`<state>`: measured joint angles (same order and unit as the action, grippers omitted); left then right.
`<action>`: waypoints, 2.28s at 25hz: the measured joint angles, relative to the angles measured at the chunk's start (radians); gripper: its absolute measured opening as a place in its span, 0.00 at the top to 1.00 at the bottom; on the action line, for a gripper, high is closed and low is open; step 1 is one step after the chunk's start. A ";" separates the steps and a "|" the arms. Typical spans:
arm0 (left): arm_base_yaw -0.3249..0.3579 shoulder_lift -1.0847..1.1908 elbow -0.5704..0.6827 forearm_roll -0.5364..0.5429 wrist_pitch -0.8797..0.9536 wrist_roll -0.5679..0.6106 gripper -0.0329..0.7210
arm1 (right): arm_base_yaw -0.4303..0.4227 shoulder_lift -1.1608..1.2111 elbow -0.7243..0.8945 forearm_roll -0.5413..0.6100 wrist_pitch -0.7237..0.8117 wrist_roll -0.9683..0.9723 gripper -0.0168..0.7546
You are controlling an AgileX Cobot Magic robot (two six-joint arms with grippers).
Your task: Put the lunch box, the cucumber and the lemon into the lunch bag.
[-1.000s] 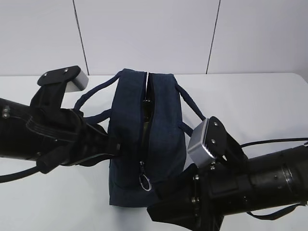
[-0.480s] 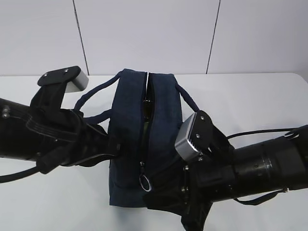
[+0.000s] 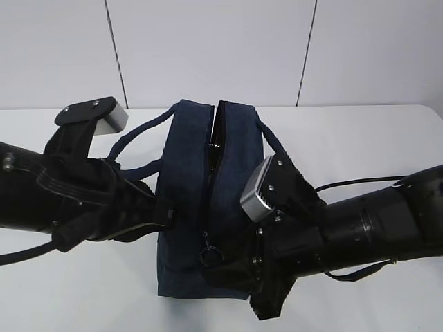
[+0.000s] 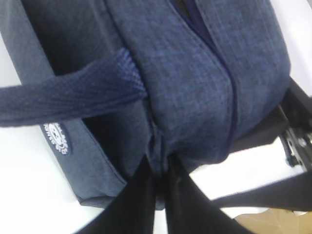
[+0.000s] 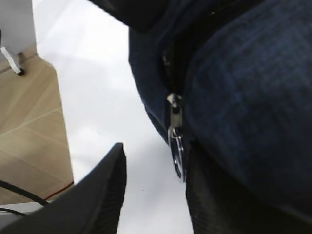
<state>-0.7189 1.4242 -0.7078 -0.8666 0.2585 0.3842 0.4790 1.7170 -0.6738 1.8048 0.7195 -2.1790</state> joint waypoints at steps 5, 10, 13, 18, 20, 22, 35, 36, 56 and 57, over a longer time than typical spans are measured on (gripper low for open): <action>0.000 0.000 0.000 0.000 0.001 0.000 0.95 | 0.000 0.028 -0.002 0.000 0.046 -0.002 0.59; 0.000 0.000 0.000 0.000 0.001 0.000 0.95 | 0.000 0.034 -0.027 0.000 0.064 -0.002 0.59; 0.000 0.000 0.000 0.000 0.001 0.000 0.95 | 0.000 0.034 -0.051 -0.002 0.061 -0.002 0.59; 0.000 0.000 0.000 0.000 0.001 0.000 0.95 | 0.000 0.034 -0.065 -0.005 0.057 -0.002 0.59; 0.000 0.000 0.000 0.000 0.001 0.000 0.95 | 0.000 0.034 -0.065 -0.005 0.057 -0.002 0.59; 0.000 0.000 0.000 0.000 0.001 0.000 0.95 | 0.000 0.034 -0.065 -0.005 0.057 -0.002 0.59; 0.000 0.000 0.000 -0.002 0.003 0.000 0.95 | 0.000 0.087 -0.070 -0.005 0.094 -0.002 0.66; 0.000 0.000 0.000 -0.002 0.003 0.000 0.95 | 0.000 0.087 -0.070 -0.005 0.094 -0.002 0.66; 0.000 0.000 0.000 -0.004 0.003 0.000 0.95 | 0.000 0.089 -0.070 -0.005 0.055 -0.004 0.74; 0.000 0.000 0.000 -0.004 0.003 0.000 0.95 | 0.000 0.089 -0.070 -0.005 0.055 -0.004 0.75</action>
<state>-0.7189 1.4242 -0.7078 -0.8705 0.2612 0.3842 0.4790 1.8065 -0.7440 1.7997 0.7745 -2.1832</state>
